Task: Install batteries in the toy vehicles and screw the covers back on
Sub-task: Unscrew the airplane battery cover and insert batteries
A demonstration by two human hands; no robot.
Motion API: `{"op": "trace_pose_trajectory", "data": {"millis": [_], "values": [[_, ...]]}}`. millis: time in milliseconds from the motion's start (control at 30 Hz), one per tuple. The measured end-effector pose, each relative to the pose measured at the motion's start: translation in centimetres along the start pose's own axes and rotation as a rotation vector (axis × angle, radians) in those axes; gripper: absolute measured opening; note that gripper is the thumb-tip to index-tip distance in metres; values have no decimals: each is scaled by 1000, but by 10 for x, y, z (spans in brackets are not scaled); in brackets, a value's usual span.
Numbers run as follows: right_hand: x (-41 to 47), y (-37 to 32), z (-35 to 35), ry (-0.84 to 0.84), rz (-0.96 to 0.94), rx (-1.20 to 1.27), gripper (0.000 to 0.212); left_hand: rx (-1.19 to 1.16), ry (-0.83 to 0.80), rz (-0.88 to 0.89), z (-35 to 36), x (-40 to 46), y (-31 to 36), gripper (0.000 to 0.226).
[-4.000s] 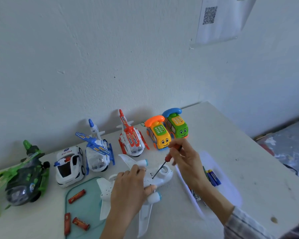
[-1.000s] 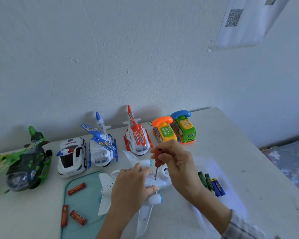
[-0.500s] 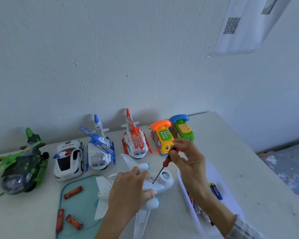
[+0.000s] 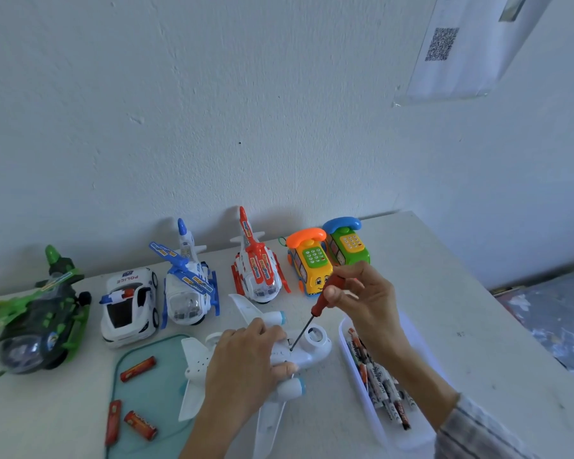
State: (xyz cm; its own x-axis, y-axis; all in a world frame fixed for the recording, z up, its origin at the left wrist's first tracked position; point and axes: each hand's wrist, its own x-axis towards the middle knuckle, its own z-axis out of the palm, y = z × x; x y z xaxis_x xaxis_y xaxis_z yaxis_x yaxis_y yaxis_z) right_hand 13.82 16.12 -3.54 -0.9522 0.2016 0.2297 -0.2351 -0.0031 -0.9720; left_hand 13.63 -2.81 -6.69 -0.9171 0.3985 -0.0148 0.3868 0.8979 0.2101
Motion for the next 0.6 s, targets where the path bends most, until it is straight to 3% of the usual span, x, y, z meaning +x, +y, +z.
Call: {"op": "trace_pose_trajectory", "data": {"millis": [100, 300, 433, 600], "values": [[7, 1, -1, 18, 30, -27, 16, 14, -7, 6, 1, 0, 0, 52], [17, -1, -4, -121, 82, -60, 27, 11, 6, 12, 3, 0, -1, 52], [15, -2, 4, -111, 72, -80, 17, -4, -7, 15, 3, 1, -2, 52], [14, -6, 10, -81, 15, -79, 19, 12, -2, 16, 1, 1, -2, 54]]}}
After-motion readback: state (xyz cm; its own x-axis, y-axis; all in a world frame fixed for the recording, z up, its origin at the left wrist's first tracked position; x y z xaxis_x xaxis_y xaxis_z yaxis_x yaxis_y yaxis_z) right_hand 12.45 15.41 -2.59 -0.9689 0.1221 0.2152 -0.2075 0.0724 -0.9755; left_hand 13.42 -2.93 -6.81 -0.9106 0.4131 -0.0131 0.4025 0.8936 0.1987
